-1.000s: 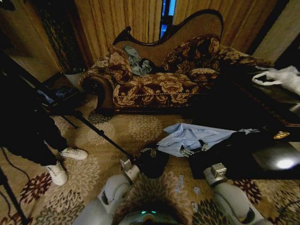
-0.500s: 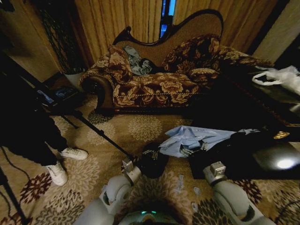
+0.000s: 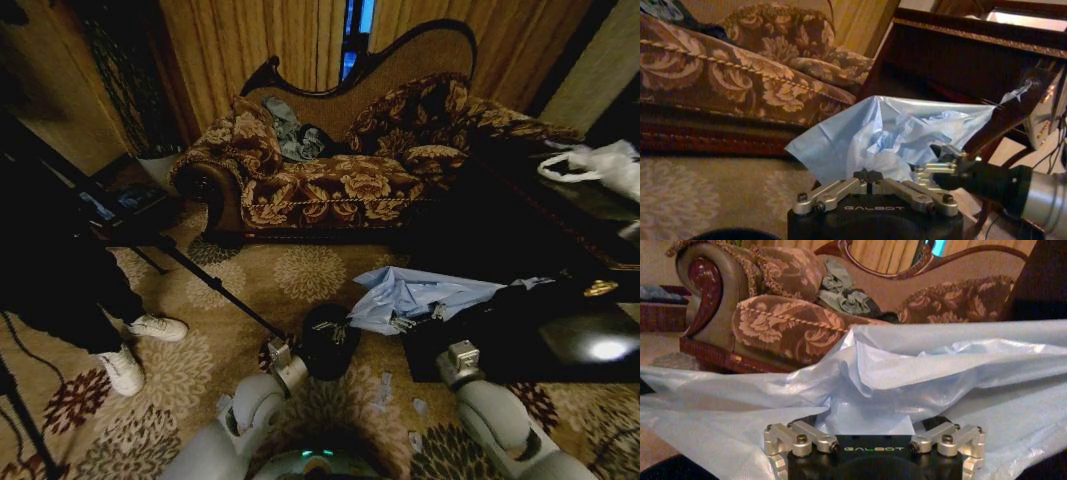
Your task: Place a garbage bag over the trash bin.
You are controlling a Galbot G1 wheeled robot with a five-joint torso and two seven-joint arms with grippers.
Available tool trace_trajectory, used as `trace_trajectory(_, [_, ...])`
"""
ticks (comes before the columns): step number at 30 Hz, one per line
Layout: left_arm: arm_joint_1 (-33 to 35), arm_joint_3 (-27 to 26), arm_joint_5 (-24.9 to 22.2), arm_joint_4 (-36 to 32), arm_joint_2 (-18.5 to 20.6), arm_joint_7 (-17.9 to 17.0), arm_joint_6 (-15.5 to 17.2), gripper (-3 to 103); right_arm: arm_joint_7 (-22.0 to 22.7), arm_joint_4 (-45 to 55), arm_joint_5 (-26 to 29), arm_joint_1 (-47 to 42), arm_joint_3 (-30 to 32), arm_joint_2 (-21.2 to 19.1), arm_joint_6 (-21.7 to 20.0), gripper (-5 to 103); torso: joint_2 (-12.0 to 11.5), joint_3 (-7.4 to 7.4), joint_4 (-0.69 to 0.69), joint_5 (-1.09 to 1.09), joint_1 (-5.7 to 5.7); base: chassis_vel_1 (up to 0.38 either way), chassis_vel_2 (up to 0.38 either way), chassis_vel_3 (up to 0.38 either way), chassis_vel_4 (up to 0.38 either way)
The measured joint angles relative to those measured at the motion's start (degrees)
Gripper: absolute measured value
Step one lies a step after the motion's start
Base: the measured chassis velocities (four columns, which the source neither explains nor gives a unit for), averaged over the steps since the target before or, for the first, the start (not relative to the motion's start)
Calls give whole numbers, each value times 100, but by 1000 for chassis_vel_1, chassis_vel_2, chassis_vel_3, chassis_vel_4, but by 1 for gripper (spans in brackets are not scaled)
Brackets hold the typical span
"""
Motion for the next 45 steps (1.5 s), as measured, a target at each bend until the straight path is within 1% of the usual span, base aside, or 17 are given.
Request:
trace_trajectory(6, [76, 24, 36, -45, -3, 98, -21, 0, 24, -130, -24, 115, -146, 105, 0, 100, 0, 0, 0, 0, 0, 0, 0, 0, 0])
trace_trajectory(24, [183, -2, 101, -121, -24, 160, -42, 0, 45, -299, -112, 297, -519, 204, 0, 100, 0, 0, 0, 0, 0, 0, 0, 0, 0])
trace_trajectory(30, [284, -111, 119, -237, -20, 213, -47, 0, 53, -437, -167, 426, -730, 292, 3, 100, 0, 0, 0, 0, 0, 0, 0, 0, 0])
trace_trajectory(37, [349, -186, 144, -301, -9, 255, -50, 0, 83, -496, -156, 513, -771, 269, 3, 100, 0, 0, 0, -1, 0, 0, 0, 0, 0])
trace_trajectory(41, [437, -204, 199, -369, -45, 279, -57, 0, 82, -514, -171, 479, -891, 270, 6, 100, 0, 0, 0, 0, 0, 0, 0, 0, 0])
trace_trajectory(45, [587, -280, 317, -391, -76, 337, -137, 0, 55, -531, -269, 395, -1055, 330, 34, 100, 0, 0, 0, -1, 0, 0, 0, 0, 0])
